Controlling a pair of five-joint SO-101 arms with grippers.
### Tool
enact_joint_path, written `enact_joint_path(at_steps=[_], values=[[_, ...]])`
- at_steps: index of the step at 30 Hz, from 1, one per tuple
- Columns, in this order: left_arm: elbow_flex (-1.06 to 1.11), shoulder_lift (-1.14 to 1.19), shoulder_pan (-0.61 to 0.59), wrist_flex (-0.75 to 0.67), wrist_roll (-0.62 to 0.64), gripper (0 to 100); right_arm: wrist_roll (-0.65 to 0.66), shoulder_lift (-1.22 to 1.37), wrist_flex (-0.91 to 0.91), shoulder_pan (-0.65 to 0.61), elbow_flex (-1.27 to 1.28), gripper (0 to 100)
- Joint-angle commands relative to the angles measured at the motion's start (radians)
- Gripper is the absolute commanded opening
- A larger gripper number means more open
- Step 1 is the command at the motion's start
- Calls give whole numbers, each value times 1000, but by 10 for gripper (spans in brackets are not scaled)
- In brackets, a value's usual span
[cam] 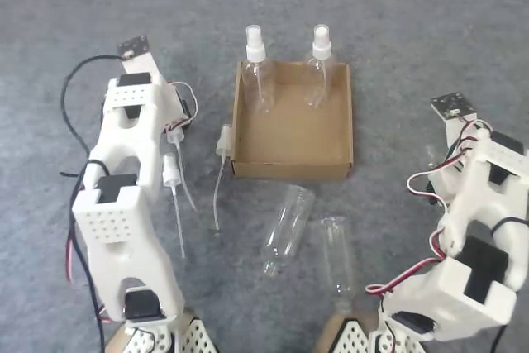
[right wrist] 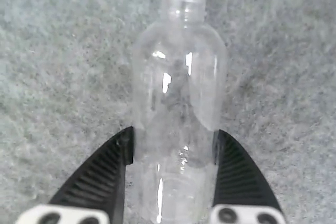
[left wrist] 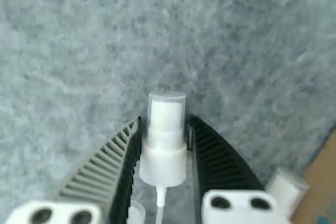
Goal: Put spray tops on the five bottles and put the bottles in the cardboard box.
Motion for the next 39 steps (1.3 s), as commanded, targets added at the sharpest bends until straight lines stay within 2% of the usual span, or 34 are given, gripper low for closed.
enact_joint_path(at_steps=[1, 3, 8, 13, 19, 22, 26, 31, 36, 39], values=[[-102, 2, 28, 28, 0, 62, 17, 1, -16, -12, 29, 124], [-119, -5, 60, 51, 0, 10, 17, 1, -16, -12, 29, 124], [-156, -60, 143, 98, 3, 10, 17, 1, -16, -7, 29, 124], [-183, -196, 146, 207, -8, 10, 18, 1, -13, -5, 29, 124], [-160, -425, 123, 387, -141, 9, 11, -1, -8, -5, 29, 124], [-70, -582, 132, 431, -181, 9, 9, -7, -7, -5, 29, 124], [189, -836, 132, 382, -269, 9, -44, -8, -10, -5, 29, 124], [591, -1092, 123, 201, -358, 10, -77, -12, -13, -10, 18, 124], [874, -1227, 127, 48, -377, 10, -169, -56, -7, -5, 5, 125], [974, -1257, 124, -35, -396, 10, -173, -102, -4, -12, 11, 139]])
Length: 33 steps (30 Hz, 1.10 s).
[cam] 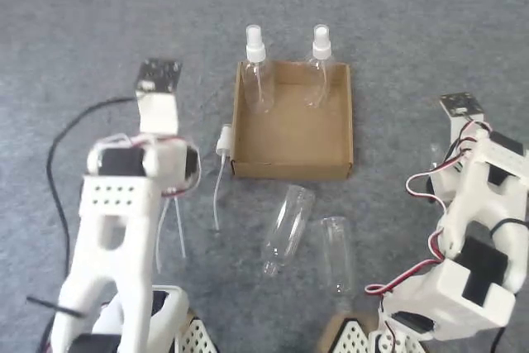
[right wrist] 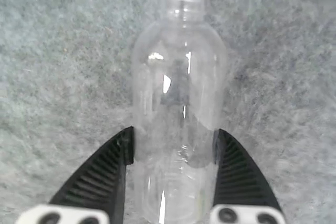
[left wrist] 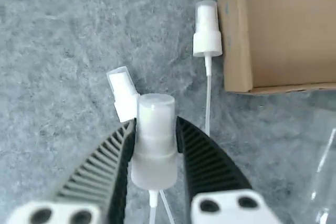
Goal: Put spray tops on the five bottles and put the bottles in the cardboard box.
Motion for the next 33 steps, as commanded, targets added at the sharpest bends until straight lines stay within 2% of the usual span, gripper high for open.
enact_joint_path(at_steps=[1, 5, 8, 14, 19, 26, 33], values=[[127, -84, 0, -127, -28, 10, -31, -81, 8, -8, -5, 163], [163, -91, -3, -143, -31, 10, -20, -119, 47, -8, -15, 296], [165, -89, -3, -147, -31, 10, 3, -122, 97, -33, -97, 332], [165, -91, -3, -147, -29, 10, 9, -8, 211, -90, -342, 303], [165, -89, -3, -147, -29, 10, 103, 174, 323, -101, -489, 301], [165, -86, -3, -147, -28, 11, 112, 292, 268, -68, -512, 292], [166, -84, -3, -161, -25, 11, 112, 306, 262, -62, -512, 128]])
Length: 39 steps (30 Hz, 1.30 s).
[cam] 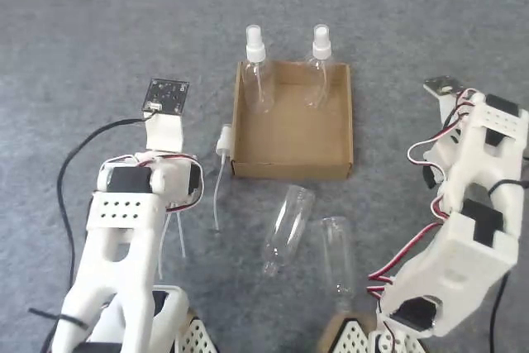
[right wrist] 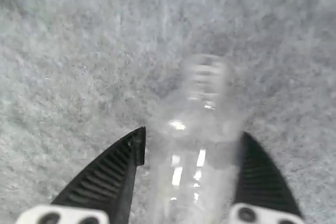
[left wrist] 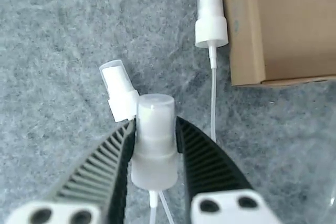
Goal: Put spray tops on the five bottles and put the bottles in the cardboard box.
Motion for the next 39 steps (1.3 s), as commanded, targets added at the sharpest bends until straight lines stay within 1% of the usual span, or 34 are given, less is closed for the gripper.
enact_joint_path(at_steps=[1, 5, 9, 14, 18, 20, 23, 26, 29, 32, 36, 39], values=[[-7, -40, -2, -25, -2, 11, 14, -13, -10, 8, -60, 107], [-7, -40, -2, -25, -2, 11, 14, -24, -4, 8, -66, 7], [-8, -48, -2, -25, -2, 11, 14, -93, 44, 7, -103, 6], [-19, -49, 6, -26, -8, 11, 5, -294, 145, -4, -152, 6], [-82, -51, -3, -23, -8, 11, -5, -501, 209, -70, -123, 6], [-122, -51, -3, 5, -8, 11, -49, -607, 220, -127, -86, 6], [-197, -51, -3, 84, -8, 11, -106, -768, 219, -232, -14, 6], [-271, -63, -3, 144, -8, 11, -161, -921, 209, -386, 66, 6], [-318, -138, -3, 170, -2, 11, -226, -1033, 182, -576, 150, 6], [-349, -272, -3, 183, 0, 10, -302, -1101, 99, -737, 256, 6], [-361, -466, -6, 172, 0, 10, -365, -1135, -58, -891, 404, 6], [-360, -583, -72, 118, 23, 10, -400, -1141, -208, -1003, 514, 6]])
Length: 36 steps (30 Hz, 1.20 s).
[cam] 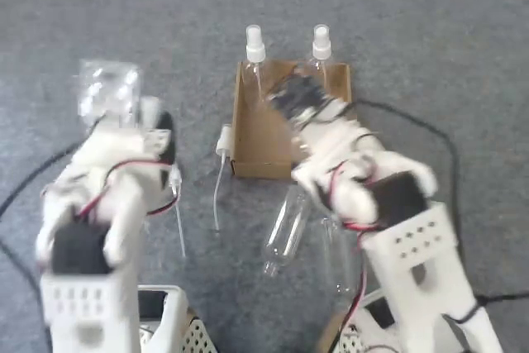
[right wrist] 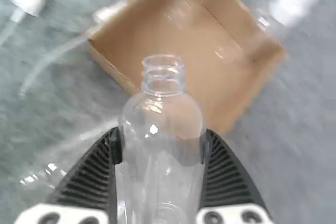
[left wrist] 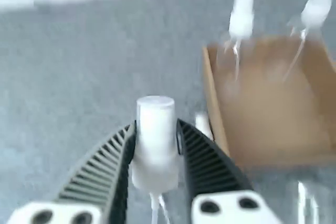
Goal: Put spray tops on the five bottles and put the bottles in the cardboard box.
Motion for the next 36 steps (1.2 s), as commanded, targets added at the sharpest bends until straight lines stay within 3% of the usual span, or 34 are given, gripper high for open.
enact_joint_path(at_steps=[1, 5, 12, 17, 31, 36], values=[[-42, -196, -91, -83, 57, 10, -68, -45, -232, -177, 127, 6], [-41, -288, -173, -123, 189, 10, -78, -48, -378, -288, 258, 6], [-1, -334, -141, -140, 382, 10, -110, -102, -483, -430, 402, 6], [77, -339, -86, -230, 423, 10, -110, -128, -492, -456, 453, 6], [134, -334, -49, -292, 471, 10, -112, -133, -493, -456, 473, 6], [183, -334, 18, -322, 471, 10, -114, -133, -493, -456, 473, 6]])
